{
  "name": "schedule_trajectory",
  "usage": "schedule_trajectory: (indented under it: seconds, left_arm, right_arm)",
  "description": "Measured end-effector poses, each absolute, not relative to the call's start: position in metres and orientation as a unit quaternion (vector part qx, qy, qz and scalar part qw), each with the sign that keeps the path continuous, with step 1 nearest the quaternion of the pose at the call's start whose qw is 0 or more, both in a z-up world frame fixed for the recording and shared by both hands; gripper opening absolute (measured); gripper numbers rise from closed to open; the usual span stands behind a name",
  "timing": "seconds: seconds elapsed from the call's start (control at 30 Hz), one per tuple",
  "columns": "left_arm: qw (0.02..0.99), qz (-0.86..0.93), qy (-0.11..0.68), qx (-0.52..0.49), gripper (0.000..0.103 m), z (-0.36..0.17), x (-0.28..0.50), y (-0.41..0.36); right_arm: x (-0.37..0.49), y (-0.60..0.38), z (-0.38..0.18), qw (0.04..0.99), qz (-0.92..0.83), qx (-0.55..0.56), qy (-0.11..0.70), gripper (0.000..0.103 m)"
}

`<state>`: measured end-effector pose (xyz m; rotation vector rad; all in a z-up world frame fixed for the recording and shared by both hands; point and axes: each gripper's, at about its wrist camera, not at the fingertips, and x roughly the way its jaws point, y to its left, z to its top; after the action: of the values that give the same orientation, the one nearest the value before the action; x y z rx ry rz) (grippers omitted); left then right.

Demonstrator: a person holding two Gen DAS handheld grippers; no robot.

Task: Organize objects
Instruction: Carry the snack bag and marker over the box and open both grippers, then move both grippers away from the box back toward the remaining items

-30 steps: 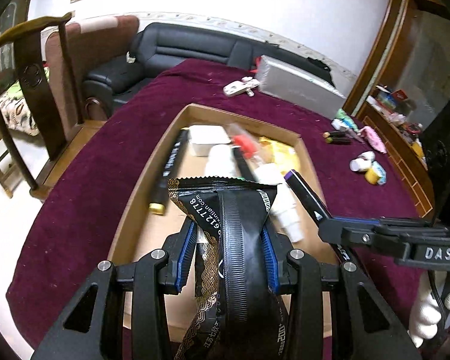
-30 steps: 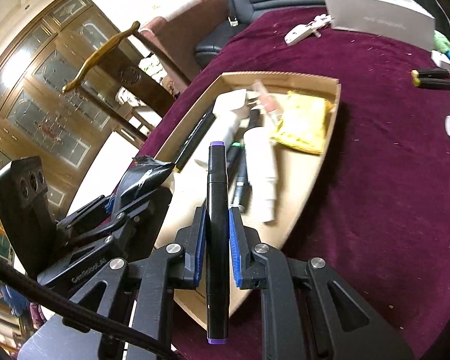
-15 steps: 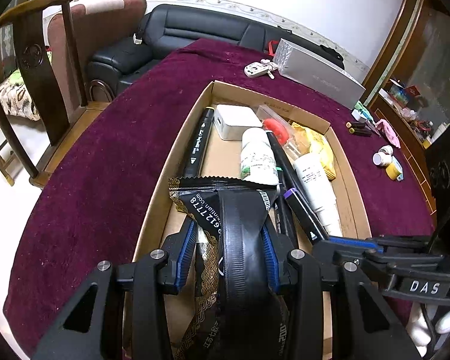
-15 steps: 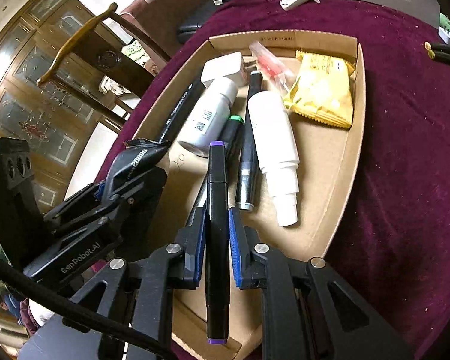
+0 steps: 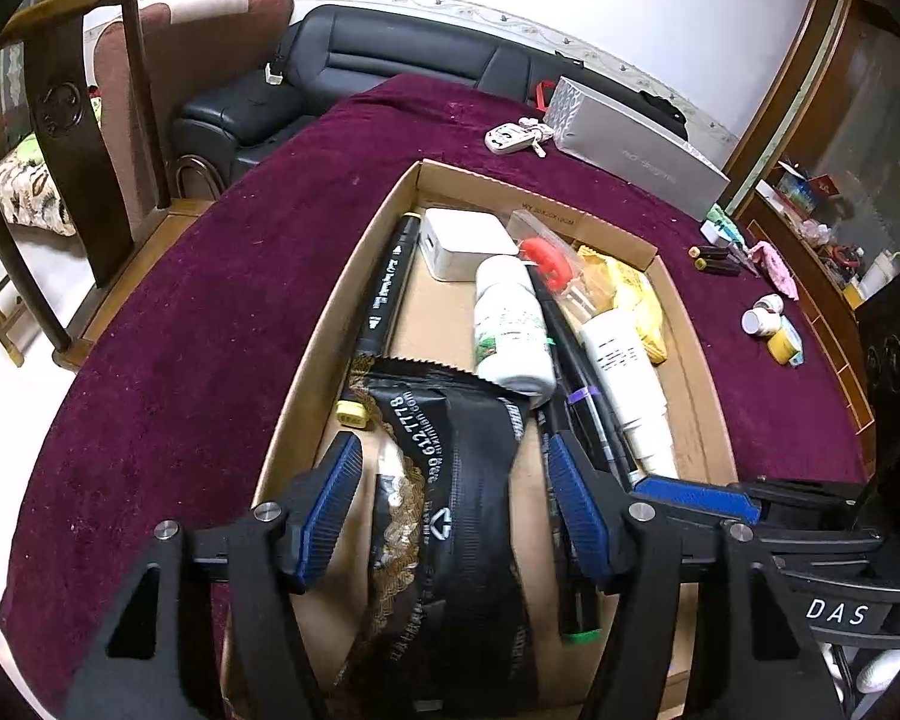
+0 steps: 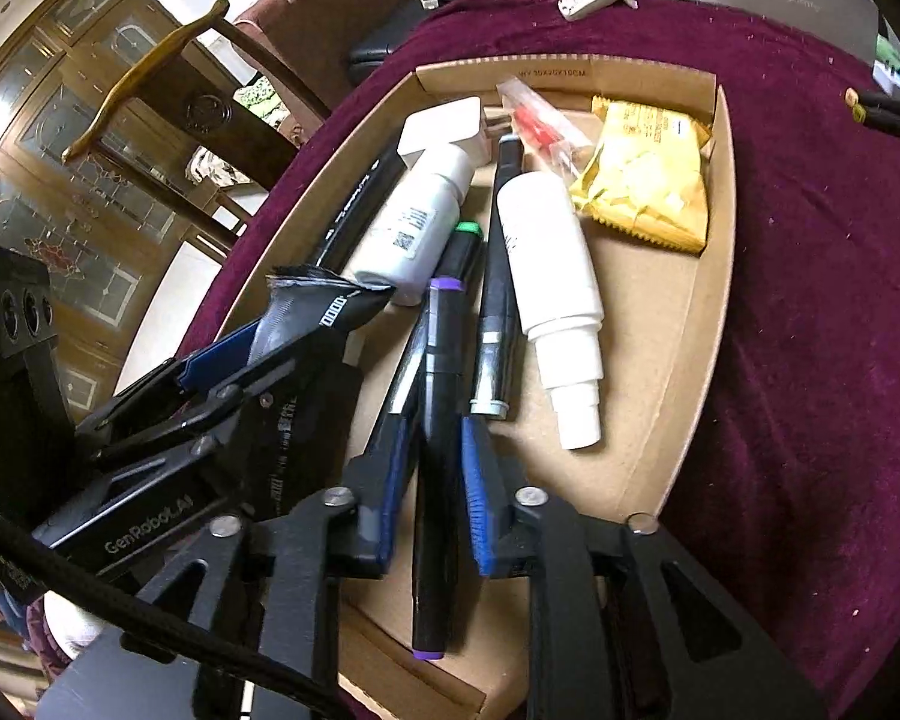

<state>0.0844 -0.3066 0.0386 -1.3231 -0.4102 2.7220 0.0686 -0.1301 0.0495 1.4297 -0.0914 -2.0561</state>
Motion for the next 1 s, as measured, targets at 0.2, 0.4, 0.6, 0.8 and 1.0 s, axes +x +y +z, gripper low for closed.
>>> schedule_trajectory:
  seconds: [0.2,0.4,0.6,0.8,1.0]
  left_arm:
    - [0.04,0.89,-0.168,-0.423,0.059,0.056,0.093,-0.31]
    - [0.046,0.905,-0.178,-0.384,0.066,0.089,0.112,-0.297]
    - [0.099,0.907,-0.147,-0.383,0.071,0.109,0.112,-0.244]
    - [0.162,0.889,-0.104,-0.414,0.071,0.104,0.1,-0.175]
    - [0.189,0.872,-0.072,-0.447,0.071,0.085,0.085,-0.12]
  right_arm:
    - [0.071,-0.116,0.062,0.311,-0.795,0.52,-0.039,0.039]
    - [0.072,-0.092,0.074,0.303,-0.81,0.5,-0.051,0.051]
    - [0.064,-0.057,0.076,0.278,-0.822,0.491,-0.079,0.053]
    - [0.051,0.013,0.075,0.216,-0.844,0.48,-0.106,0.053]
    - [0.045,0.076,0.083,0.121,-0.887,0.44,-0.072,0.053]
